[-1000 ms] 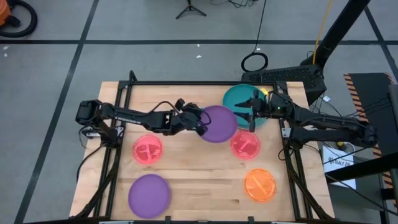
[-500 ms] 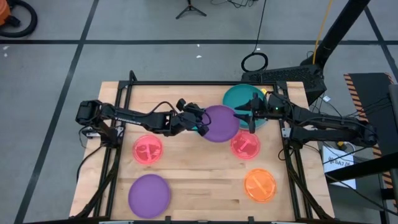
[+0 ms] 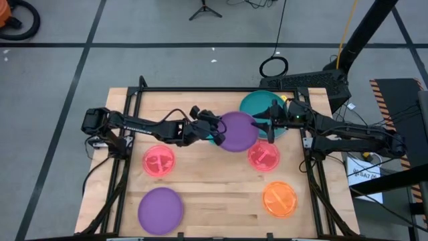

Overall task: Stack plastic plates
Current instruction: Stack the right purple plate on top of the green plate

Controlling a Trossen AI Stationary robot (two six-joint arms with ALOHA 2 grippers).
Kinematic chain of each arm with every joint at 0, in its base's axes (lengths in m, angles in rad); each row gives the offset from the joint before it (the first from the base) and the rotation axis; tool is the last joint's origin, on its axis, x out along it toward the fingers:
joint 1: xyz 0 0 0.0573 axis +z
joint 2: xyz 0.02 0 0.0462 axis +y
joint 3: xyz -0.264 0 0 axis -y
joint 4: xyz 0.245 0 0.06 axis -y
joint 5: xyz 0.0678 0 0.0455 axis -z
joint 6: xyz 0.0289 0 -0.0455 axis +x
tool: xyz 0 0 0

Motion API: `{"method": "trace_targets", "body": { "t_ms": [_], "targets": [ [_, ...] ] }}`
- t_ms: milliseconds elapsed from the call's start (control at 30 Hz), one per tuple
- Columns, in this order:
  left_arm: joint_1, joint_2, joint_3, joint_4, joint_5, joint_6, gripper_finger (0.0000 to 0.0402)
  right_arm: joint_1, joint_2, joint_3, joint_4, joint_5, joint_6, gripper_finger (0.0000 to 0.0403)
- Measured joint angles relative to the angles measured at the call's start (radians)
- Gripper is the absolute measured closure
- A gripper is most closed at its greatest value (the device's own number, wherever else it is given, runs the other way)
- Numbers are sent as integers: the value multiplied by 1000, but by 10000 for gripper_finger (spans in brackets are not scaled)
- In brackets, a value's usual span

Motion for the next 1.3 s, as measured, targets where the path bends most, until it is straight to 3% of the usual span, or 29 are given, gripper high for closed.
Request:
{"method": "trace_targets", "body": {
  "t_ms": [267, 367, 533, 600, 833, 1067, 1300],
  "targets": [
    [0, 0, 0, 73, -9, 0, 389, -9, 7, 0, 56, -1, -16, 255],
    [1, 0, 0, 87, -12, 0, 389, -12, 7, 7, 58, 4, -15, 286],
    [7, 0, 2, 109, 0, -2, 376, -16, 22, 42, 25, 51, 39, 374],
    [4, -1, 3, 109, 6, -5, 365, -16, 32, 47, 20, 68, 38, 388],
    [7, -2, 3, 108, 25, 19, 333, -32, 43, 50, 14, 87, 64, 389],
    [14, -2, 3, 101, 19, 40, 256, -57, 43, 50, -10, 82, 76, 390],
    [17, -64, 2, 86, 14, 221, 201, -123, 50, 50, -64, 97, 132, 390]
  ]
}}
